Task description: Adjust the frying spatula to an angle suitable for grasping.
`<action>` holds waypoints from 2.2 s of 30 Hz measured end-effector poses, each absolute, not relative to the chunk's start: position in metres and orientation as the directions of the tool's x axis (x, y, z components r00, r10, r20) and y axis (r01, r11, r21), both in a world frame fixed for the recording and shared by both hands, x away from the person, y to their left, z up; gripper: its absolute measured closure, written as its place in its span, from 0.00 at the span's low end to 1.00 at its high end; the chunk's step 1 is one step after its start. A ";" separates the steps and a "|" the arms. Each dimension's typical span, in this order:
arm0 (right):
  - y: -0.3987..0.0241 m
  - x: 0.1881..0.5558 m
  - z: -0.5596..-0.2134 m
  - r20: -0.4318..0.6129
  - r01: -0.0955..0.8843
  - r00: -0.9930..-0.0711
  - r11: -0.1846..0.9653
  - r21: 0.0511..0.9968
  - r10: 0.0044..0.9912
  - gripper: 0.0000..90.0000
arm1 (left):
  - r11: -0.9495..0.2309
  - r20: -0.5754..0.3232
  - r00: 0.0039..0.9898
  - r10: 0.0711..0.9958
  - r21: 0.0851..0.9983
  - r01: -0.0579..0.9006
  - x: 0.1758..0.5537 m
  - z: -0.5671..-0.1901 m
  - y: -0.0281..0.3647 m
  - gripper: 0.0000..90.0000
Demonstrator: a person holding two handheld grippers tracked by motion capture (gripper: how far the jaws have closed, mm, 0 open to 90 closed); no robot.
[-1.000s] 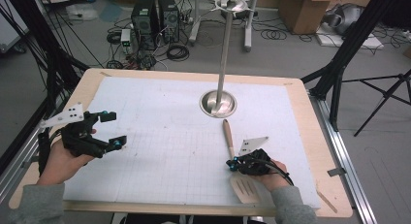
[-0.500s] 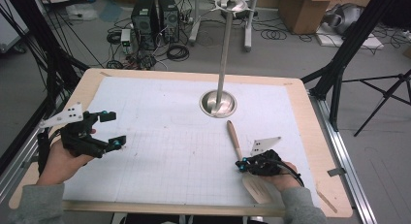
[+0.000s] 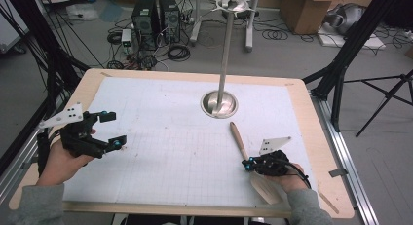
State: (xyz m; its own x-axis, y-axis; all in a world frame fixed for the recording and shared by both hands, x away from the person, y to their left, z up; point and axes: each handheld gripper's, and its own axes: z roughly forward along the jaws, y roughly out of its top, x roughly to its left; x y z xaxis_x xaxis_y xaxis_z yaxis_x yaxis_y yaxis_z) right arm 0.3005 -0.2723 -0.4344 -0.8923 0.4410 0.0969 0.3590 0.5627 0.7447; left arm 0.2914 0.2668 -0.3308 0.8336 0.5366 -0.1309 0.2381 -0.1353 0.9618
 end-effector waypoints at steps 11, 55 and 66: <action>-0.275 0.327 -0.425 0.096 0.450 -0.766 0.424 0.786 0.636 1.00 | -0.138 -0.128 0.827 0.547 0.961 0.240 0.287 -0.332 0.271 0.02; -0.241 0.358 -0.441 0.078 0.452 -0.814 0.544 0.706 0.575 1.00 | -0.132 -0.131 0.787 0.603 0.957 0.260 0.269 -0.336 0.290 0.02; -0.230 0.361 -0.438 0.056 0.414 -0.848 0.594 0.690 0.527 1.00 | -0.129 -0.128 0.778 0.615 0.957 0.259 0.264 -0.336 0.295 0.02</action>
State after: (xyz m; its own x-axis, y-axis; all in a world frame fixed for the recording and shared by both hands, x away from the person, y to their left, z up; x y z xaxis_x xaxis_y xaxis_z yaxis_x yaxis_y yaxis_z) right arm 0.3611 -0.2304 -0.4383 -0.8482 0.5267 0.0562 0.4144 0.5938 0.6897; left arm 0.2643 0.2948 -0.3362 0.7782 0.6148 -0.1281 0.2592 -0.1287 0.9572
